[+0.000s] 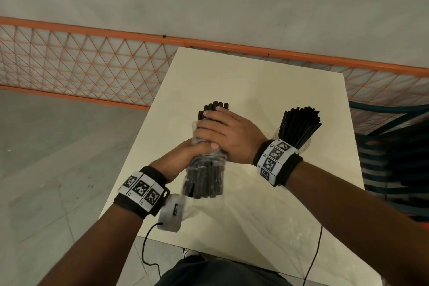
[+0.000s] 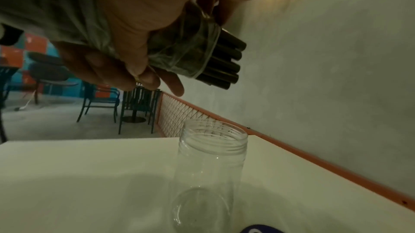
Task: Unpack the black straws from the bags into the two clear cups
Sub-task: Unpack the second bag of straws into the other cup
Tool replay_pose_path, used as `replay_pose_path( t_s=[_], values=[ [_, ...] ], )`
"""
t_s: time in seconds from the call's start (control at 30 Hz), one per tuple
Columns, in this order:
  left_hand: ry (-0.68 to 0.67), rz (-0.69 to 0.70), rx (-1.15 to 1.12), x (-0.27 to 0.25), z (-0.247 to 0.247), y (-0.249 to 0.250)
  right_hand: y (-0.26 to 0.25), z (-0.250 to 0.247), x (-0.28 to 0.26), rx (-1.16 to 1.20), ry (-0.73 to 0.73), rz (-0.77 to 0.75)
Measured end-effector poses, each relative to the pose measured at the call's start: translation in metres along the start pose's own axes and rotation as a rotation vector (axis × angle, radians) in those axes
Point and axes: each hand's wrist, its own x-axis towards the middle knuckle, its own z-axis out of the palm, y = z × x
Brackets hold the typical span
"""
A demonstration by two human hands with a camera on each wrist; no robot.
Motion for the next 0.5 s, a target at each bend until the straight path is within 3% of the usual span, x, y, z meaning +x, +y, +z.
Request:
replay_pose_path(
  t_s=[0.17, 0.23, 0.33, 0.4, 0.5],
  values=[
    [0.310, 0.096, -0.043, 0.008, -0.009, 0.013, 0.003, -0.002, 0.009, 0.188, 0.000, 0.276],
    [0.346, 0.140, 0.067, 0.009, -0.013, 0.023, 0.010, -0.006, 0.011, 0.269, -0.019, 0.433],
    [0.371, 0.180, 0.231, 0.019, -0.028, 0.042, 0.018, -0.017, 0.017, 0.366, 0.009, 0.550],
    [0.378, 0.203, 0.310, 0.026, -0.035, 0.052, 0.028, -0.023, 0.018, 0.532, 0.011, 0.730],
    [0.401, 0.275, 0.554, 0.038, -0.031, 0.069, 0.043, -0.014, 0.026, 0.578, -0.037, 0.878]
  ],
)
